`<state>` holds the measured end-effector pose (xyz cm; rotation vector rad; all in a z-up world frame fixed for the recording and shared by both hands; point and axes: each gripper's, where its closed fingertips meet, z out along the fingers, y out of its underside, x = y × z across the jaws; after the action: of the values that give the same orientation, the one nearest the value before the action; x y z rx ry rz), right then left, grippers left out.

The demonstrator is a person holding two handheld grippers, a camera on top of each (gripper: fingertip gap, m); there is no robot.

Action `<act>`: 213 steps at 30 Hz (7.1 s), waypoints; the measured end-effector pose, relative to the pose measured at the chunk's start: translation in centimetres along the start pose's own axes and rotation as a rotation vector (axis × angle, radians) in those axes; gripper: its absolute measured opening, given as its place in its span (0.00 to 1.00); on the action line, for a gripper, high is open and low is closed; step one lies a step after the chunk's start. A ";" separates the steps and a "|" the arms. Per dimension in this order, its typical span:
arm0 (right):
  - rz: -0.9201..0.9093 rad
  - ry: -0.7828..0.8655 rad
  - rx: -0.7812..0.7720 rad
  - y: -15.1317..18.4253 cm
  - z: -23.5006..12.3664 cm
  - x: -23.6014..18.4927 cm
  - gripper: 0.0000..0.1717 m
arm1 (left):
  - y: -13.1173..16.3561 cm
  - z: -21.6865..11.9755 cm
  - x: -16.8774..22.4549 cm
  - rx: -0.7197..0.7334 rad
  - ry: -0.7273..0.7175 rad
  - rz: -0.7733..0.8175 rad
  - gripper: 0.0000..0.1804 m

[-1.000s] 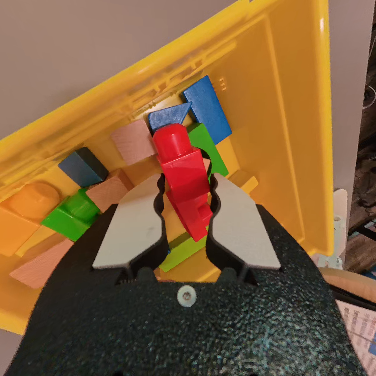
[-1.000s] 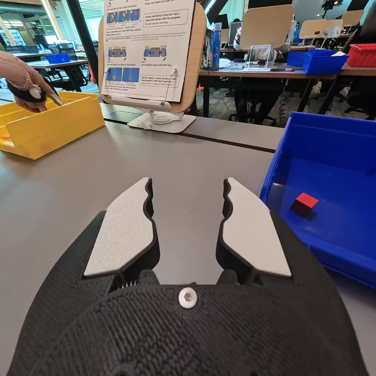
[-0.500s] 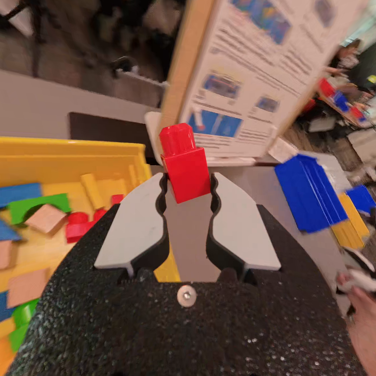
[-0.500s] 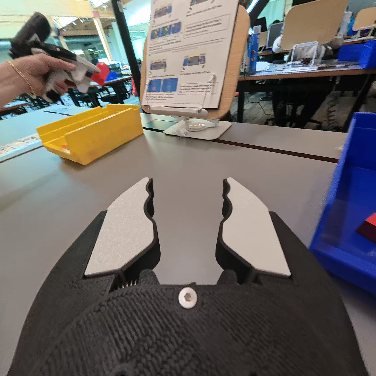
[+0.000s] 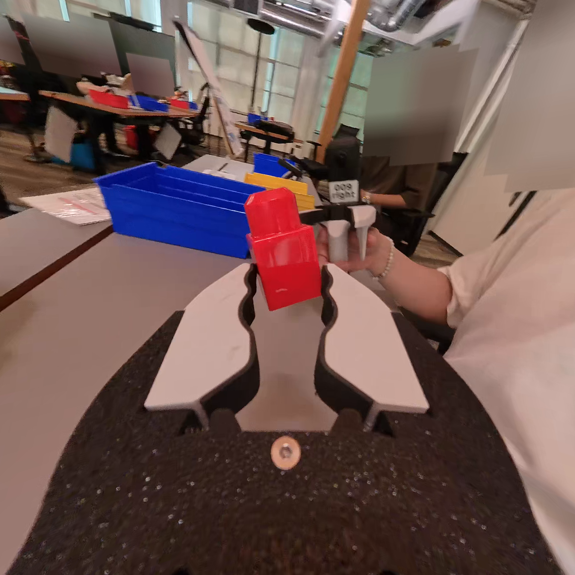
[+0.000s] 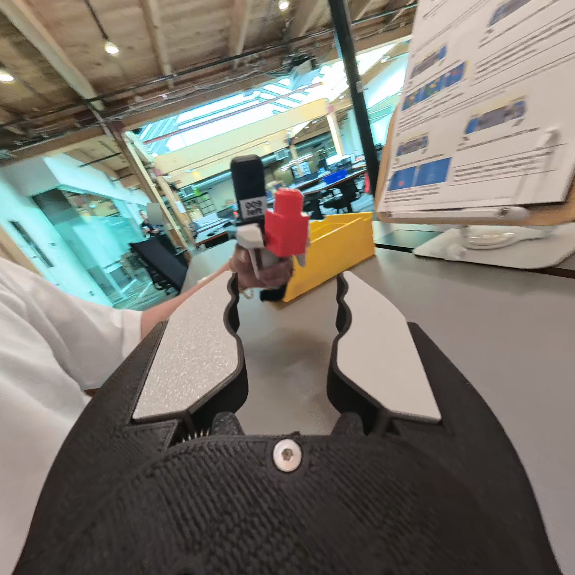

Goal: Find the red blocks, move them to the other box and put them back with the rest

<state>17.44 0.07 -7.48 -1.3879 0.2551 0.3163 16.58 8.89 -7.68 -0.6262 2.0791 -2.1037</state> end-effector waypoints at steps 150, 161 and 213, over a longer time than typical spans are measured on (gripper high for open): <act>0.658 -0.157 -0.102 0.4 5.7 0.9 0.48 | -2.3 -3.6 -1.9 0.036 -0.146 0.434 0.42; 0.783 -0.256 -0.189 2.4 8.2 -0.3 0.43 | 1.6 2.1 0.3 -0.105 -0.021 0.571 0.42; 0.246 1.342 -0.794 -5.2 -27.6 33.9 0.35 | 8.9 1.6 -2.6 -0.238 -0.501 0.351 0.42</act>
<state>51.16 -25.61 -19.42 -2.1890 1.5340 -0.4348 17.71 7.87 -17.00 -0.6701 1.9767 -1.3564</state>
